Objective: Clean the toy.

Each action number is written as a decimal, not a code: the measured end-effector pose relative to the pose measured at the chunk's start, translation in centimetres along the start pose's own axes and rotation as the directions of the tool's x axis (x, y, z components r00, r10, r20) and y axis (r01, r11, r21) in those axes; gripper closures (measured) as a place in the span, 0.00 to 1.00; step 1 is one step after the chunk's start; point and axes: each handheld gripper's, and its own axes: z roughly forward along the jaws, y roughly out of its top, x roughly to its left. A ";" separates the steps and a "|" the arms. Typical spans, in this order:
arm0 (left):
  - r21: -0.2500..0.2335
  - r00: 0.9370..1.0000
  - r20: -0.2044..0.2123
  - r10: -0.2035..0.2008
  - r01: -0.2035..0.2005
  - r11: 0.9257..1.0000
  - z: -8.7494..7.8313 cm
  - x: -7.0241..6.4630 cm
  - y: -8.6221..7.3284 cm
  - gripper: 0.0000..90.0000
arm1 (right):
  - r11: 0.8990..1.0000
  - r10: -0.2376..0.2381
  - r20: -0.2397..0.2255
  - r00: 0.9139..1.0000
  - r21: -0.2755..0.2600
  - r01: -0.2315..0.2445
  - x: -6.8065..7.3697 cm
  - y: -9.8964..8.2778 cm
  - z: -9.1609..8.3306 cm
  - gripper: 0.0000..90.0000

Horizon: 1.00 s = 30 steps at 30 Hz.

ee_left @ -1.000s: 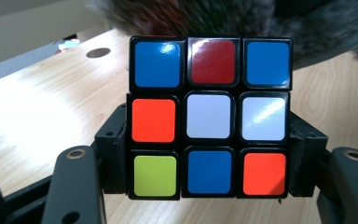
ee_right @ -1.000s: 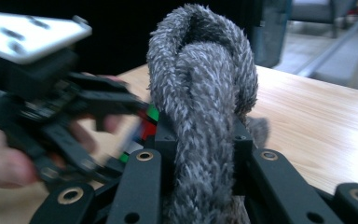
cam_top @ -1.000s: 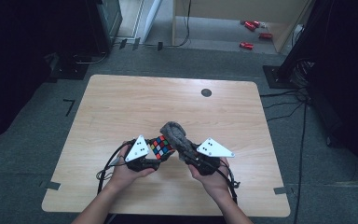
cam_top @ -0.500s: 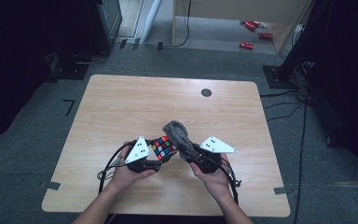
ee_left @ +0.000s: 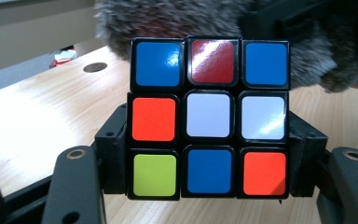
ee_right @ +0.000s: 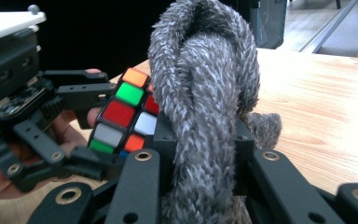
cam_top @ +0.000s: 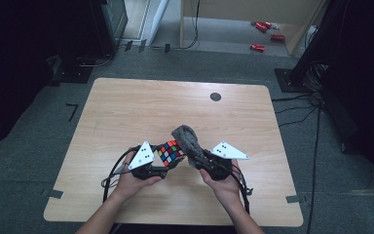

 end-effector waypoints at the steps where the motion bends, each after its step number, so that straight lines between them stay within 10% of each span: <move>1: 0.003 1.000 -0.003 0.002 -0.002 1.000 0.0 0.0 0.0 0.38 | 1.000 -0.008 -0.003 1.000 0.000 0.008 0.2 0.0 0.0 0.81; 30: 0.005 0.999 0.051 0.003 -0.003 1.000 0.3 -0.6 0.3 0.38 | 0.999 -0.019 -0.007 1.000 -0.031 0.019 0.8 0.4 -0.3 0.81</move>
